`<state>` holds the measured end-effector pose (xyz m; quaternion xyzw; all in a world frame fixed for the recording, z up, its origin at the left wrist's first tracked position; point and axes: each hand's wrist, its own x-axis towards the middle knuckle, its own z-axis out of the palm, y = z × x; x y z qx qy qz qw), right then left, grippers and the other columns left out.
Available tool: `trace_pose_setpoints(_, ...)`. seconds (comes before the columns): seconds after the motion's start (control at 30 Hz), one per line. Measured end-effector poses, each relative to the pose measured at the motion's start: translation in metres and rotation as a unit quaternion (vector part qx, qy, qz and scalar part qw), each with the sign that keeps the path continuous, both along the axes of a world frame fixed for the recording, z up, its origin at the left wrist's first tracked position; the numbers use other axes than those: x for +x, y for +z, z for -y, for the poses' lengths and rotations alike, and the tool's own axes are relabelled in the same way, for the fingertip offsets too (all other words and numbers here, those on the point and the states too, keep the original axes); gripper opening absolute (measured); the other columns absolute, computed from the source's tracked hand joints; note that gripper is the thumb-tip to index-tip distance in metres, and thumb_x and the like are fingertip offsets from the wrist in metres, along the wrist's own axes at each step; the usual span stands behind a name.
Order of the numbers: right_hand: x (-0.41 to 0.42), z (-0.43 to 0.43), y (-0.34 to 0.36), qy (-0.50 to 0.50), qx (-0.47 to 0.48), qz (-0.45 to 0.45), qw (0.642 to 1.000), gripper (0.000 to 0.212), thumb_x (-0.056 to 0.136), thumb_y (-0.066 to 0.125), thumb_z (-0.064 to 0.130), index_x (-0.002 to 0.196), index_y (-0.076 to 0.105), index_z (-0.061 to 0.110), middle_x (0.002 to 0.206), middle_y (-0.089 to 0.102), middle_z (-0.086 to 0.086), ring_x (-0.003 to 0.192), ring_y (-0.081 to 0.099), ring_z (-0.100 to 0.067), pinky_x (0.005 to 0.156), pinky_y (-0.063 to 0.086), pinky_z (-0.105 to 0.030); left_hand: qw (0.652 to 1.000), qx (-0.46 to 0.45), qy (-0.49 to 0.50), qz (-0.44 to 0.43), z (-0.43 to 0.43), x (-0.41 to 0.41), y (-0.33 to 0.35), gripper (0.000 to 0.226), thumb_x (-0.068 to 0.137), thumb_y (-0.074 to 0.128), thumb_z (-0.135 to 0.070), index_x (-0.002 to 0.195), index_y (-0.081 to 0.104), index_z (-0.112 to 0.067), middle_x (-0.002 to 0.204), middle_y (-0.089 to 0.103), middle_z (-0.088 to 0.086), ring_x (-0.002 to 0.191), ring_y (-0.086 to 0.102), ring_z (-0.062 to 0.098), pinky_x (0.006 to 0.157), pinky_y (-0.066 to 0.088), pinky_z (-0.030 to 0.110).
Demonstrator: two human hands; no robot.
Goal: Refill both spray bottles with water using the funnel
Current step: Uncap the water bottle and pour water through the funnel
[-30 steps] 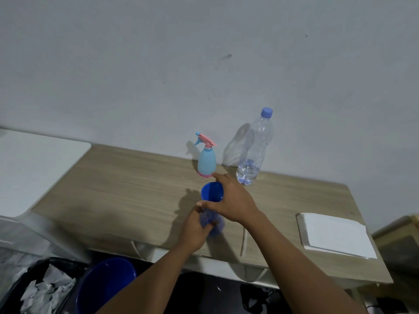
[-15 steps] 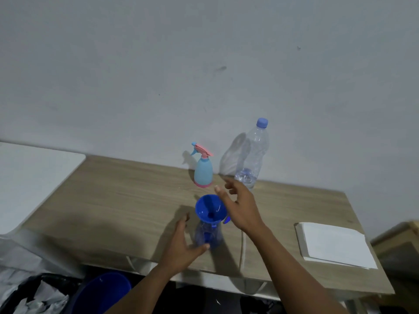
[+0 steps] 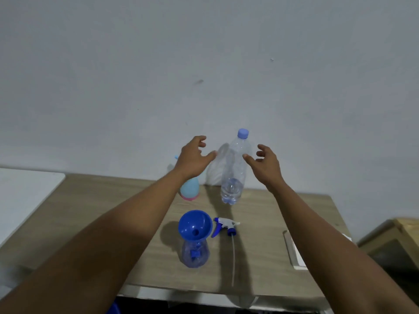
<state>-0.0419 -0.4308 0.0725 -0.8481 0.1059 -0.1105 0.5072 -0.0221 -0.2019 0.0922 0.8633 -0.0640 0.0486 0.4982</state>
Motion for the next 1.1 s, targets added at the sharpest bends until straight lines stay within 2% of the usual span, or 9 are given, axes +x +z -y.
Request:
trace_pose_setpoints(0.13,0.024,0.003,0.004,0.055,-0.027,-0.035,0.997,0.081,0.088,0.074,0.033,0.153,0.031,0.014,0.151,0.044,-0.012,0.133,0.05,-0.028,0.109,0.044,-0.044,0.995,0.033,-0.061,-0.074,0.057,0.022,0.009,0.084,0.088,0.067,-0.048,0.153,0.026,-0.017,0.153,0.041,0.007,0.138,0.043,0.027,0.112,0.037,0.039)
trace_pose_setpoints(0.2,0.029,0.004,-0.002,0.075,-0.035,-0.047,0.995,0.08,0.088,0.075,0.027,0.153,0.031,0.012,0.151,0.046,-0.011,0.135,0.049,-0.027,0.11,0.044,-0.045,0.99,0.045,-0.08,-0.104,0.073,0.025,0.01,0.083,0.092,0.061,-0.049,0.155,0.02,-0.015,0.158,0.033,0.007,0.143,0.035,0.028,0.116,0.033,0.04)
trace_pose_setpoints(0.3,0.023,0.008,-0.014,0.078,-0.028,-0.032,0.996,0.074,0.088,0.073,0.019,0.152,0.037,0.014,0.143,0.054,-0.008,0.123,0.059,-0.024,0.103,0.049,-0.039,0.99,0.036,-0.086,-0.101,0.085,0.024,0.009,0.064,0.095,0.061,-0.038,0.148,0.038,-0.013,0.149,0.047,0.007,0.134,0.047,0.027,0.11,0.04,0.037)
trace_pose_setpoints(0.37,0.008,0.014,-0.021,0.072,-0.012,-0.006,0.997,0.069,0.089,0.071,0.016,0.151,0.04,0.018,0.138,0.058,-0.005,0.11,0.066,-0.021,0.099,0.053,-0.038,0.993,0.033,-0.072,-0.088,0.088,0.021,0.009,0.061,0.092,0.067,-0.034,0.144,0.046,-0.012,0.143,0.054,0.006,0.128,0.053,0.024,0.105,0.043,0.033)
trace_pose_setpoints(0.43,-0.015,0.022,-0.025,0.064,0.012,0.024,0.998,0.068,0.091,0.07,0.011,0.151,0.04,0.017,0.137,0.059,-0.005,0.107,0.068,-0.02,0.098,0.054,-0.039,0.995,0.033,-0.077,-0.063,0.093,0.012,0.011,0.06,0.088,0.072,-0.032,0.14,0.052,-0.013,0.138,0.058,0.005,0.125,0.055,0.021,0.1,0.042,0.028)
trace_pose_setpoints(0.57,-0.066,0.034,-0.016,0.048,0.046,0.066,0.996,0.071,0.092,0.068,0.006,0.153,0.036,0.019,0.14,0.057,0.0,0.111,0.067,-0.012,0.093,0.055,-0.026,0.994,0.009,-0.109,-0.014,0.107,-0.019,0.02,0.058,0.087,0.073,-0.033,0.141,0.052,-0.026,0.132,0.059,0.002,0.121,0.055,0.016,0.1,0.042,0.027)
trace_pose_setpoints(0.7,-0.116,0.045,0.002,0.035,0.079,0.091,0.992,0.071,0.092,0.067,0.002,0.152,0.037,0.024,0.135,0.056,0.005,0.11,0.065,-0.006,0.08,0.052,-0.011,0.989,-0.018,-0.148,0.001,0.118,-0.061,0.034,0.055,0.089,0.071,-0.036,0.14,0.052,-0.034,0.121,0.056,-0.003,0.114,0.056,0.015,0.101,0.046,0.031)
trace_pose_setpoints(0.83,-0.158,0.052,0.004,0.041,0.077,0.077,0.993,0.069,0.091,0.069,0.002,0.146,0.041,0.032,0.132,0.059,0.007,0.104,0.066,0.002,0.078,0.052,-0.011,0.99,-0.044,-0.132,-0.011,0.117,-0.107,0.025,0.055,0.087,0.072,-0.039,0.138,0.053,-0.036,0.115,0.055,-0.002,0.1,0.057,0.012,0.09,0.045,0.024)
trace_pose_setpoints(1.1,-0.204,0.045,-0.026,0.046,0.075,0.031,0.996,0.059,0.091,0.07,0.003,0.143,0.05,0.021,0.129,0.062,0.002,0.097,0.069,-0.004,0.081,0.053,-0.014,0.993,-0.058,-0.096,-0.044,0.105,-0.155,-0.019,0.058,0.079,0.079,-0.041,0.133,0.058,-0.036,0.11,0.061,0.002,0.084,0.056,0.004,0.08,0.043,0.017)
